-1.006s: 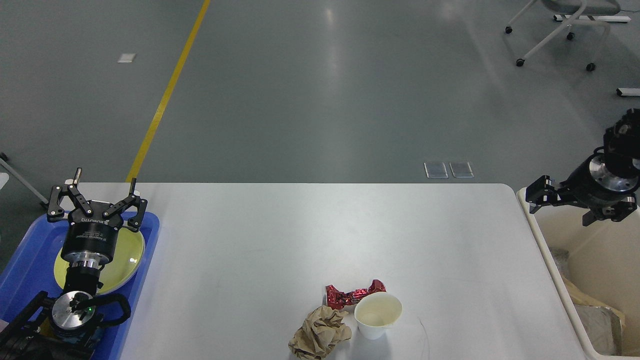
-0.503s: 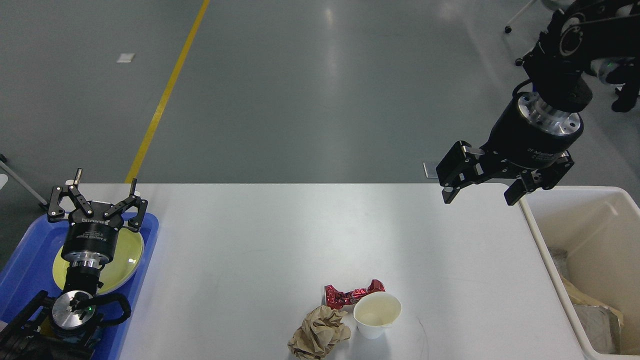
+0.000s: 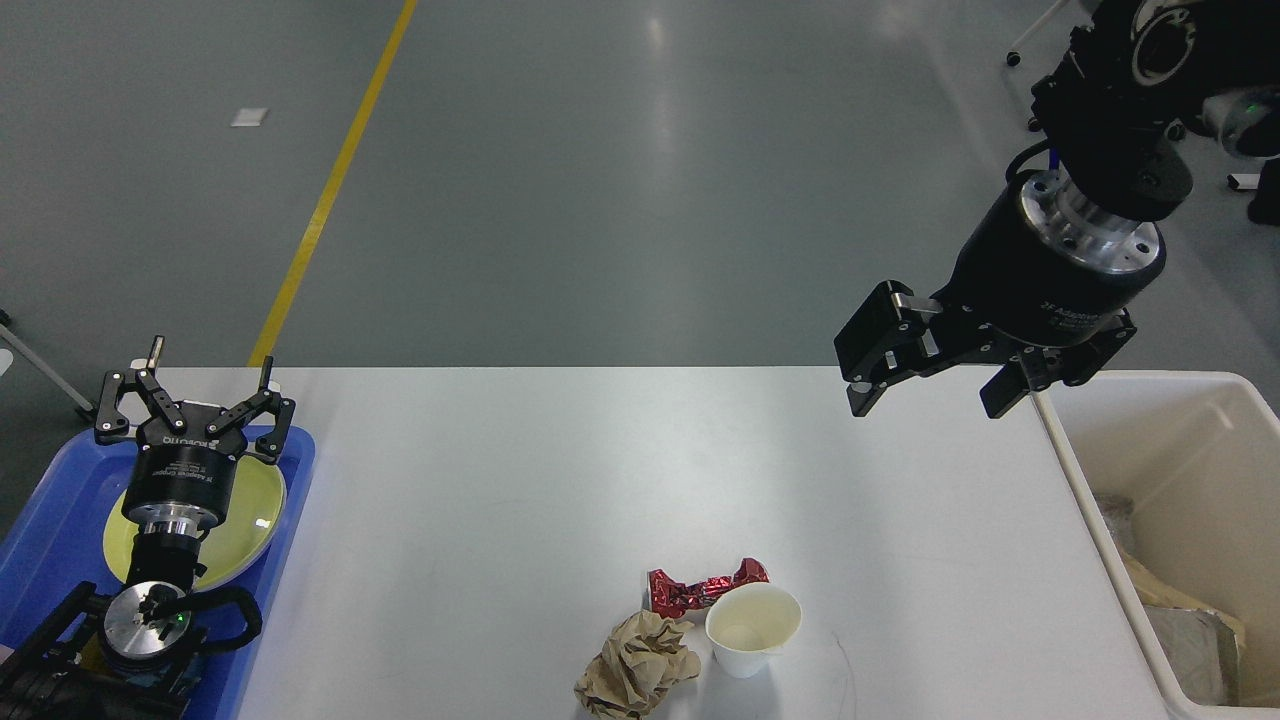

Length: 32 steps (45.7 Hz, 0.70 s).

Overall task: Tidy desktop
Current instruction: 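Raise the right gripper out of the bin toward the crumpled paper, then lower the right gripper onto the crumpled brown paper and grasp it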

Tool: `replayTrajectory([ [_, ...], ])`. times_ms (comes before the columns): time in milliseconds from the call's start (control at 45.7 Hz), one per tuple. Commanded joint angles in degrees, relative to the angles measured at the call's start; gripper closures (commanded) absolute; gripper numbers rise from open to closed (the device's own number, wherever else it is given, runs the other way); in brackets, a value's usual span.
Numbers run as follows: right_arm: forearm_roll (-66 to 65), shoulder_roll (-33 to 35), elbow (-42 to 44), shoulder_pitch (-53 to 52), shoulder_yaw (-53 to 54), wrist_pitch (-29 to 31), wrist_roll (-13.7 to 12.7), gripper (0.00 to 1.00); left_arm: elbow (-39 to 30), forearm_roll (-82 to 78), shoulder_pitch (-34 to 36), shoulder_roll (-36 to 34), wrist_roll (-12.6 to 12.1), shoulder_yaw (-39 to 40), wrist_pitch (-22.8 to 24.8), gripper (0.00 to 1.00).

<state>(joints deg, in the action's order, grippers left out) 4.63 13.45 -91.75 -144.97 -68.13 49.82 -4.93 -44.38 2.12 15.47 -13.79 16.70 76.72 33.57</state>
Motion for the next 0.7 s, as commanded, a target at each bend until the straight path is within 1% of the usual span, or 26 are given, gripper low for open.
replayTrajectory([
  [0, -0.06, 0.09, 0.52, 2.23, 2.47, -0.69, 0.01, 0.0, 0.0, 0.08, 0.0, -0.01, 0.0, -0.08, 0.0, 0.04],
  [109, -0.06, -0.79, 0.87, 4.6, 8.09, -1.47, 0.01, 0.0, 0.0, 0.08, 0.0, -0.01, 0.0, -0.08, 0.0, 0.04],
  [175, -0.06, -3.51, 1.48, 6.44, 13.09, -3.23, 0.01, 0.0, 0.0, 0.08, 0.0, -0.01, 0.0, -0.08, 0.0, 0.04],
  [306, -0.5, -10.1, 3.33, 11.01, 20.83, -9.82, 0.01, 0.0, 0.0, 0.08, 0.0, 0.08, 0.0, -0.08, 0.0, 0.04],
  [372, -0.67, -13.35, 4.64, 13.47, 22.25, -13.07, 0.01, 0.0, 0.0, -0.01, 0.0, -0.01, 0.0, -0.08, 0.0, 0.04],
  [503, -3.83, -18.89, 7.28, 22.43, 23.92, -20.54, -0.25, 0.0, 0.0, 0.08, 0.0, -0.01, 0.0, 0.01, 0.0, 0.04],
  [590, -10.15, -20.48, 8.86, 29.55, 25.76, -24.5, -1.66, 0.0, 0.0, -0.01, 0.0, -0.01, 0.0, 0.01, 0.0, 0.04],
  [678, -14.99, -23.02, 11.15, 35.79, 27.69, -27.05, -3.42, 0.0, 0.0, -0.01, 0.0, -0.01, 0.0, 0.01, 0.0, 0.04],
])
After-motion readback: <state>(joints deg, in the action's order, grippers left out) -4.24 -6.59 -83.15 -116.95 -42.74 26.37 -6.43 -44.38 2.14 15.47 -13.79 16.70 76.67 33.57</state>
